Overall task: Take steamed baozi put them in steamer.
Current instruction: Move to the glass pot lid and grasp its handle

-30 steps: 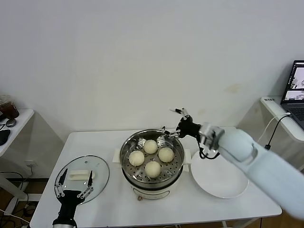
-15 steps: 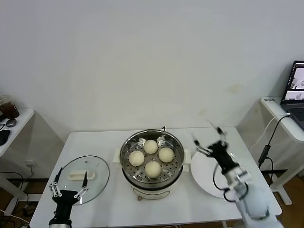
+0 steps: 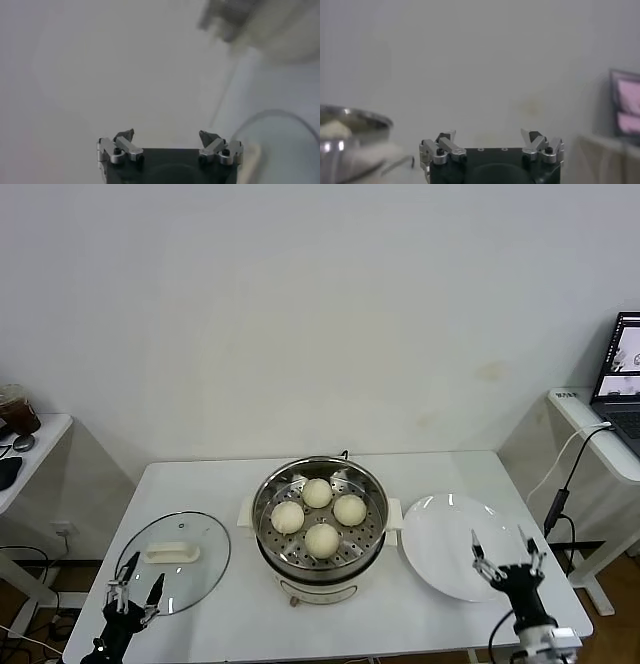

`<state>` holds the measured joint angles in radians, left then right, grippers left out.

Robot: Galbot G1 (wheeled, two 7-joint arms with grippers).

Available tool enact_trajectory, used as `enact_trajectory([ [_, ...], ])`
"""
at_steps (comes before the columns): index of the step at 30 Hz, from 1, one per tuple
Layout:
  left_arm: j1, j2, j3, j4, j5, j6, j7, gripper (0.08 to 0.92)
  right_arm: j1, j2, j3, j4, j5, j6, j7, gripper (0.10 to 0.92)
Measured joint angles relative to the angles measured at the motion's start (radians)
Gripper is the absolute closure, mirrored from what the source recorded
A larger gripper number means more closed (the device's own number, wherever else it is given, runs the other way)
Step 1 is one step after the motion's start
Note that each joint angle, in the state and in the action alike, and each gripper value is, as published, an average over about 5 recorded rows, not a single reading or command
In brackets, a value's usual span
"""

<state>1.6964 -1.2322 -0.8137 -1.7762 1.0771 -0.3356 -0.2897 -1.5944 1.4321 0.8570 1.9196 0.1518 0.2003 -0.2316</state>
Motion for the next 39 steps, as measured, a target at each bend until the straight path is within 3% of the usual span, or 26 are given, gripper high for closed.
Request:
enact_trajectory([
  [11, -0.119, 0.073, 0.042, 0.160, 0.239, 0.013, -0.004, 0.177, -0.061, 0.049, 0.030, -0.010, -0.004, -0.024, 0.003, 0.203],
  [33, -0.407, 0.132, 0.151, 0.379, 0.289, 0.038, 0.036, 0.178, -0.085, 0.090, 0.024, -0.036, -0.035, -0.033, 0.007, 0.203],
  [39, -0.458, 0.129, 0.171, 0.439, 0.288, 0.039, 0.042, 0.293, -0.089, 0.091, 0.021, -0.036, -0.038, -0.034, 0.006, 0.203],
])
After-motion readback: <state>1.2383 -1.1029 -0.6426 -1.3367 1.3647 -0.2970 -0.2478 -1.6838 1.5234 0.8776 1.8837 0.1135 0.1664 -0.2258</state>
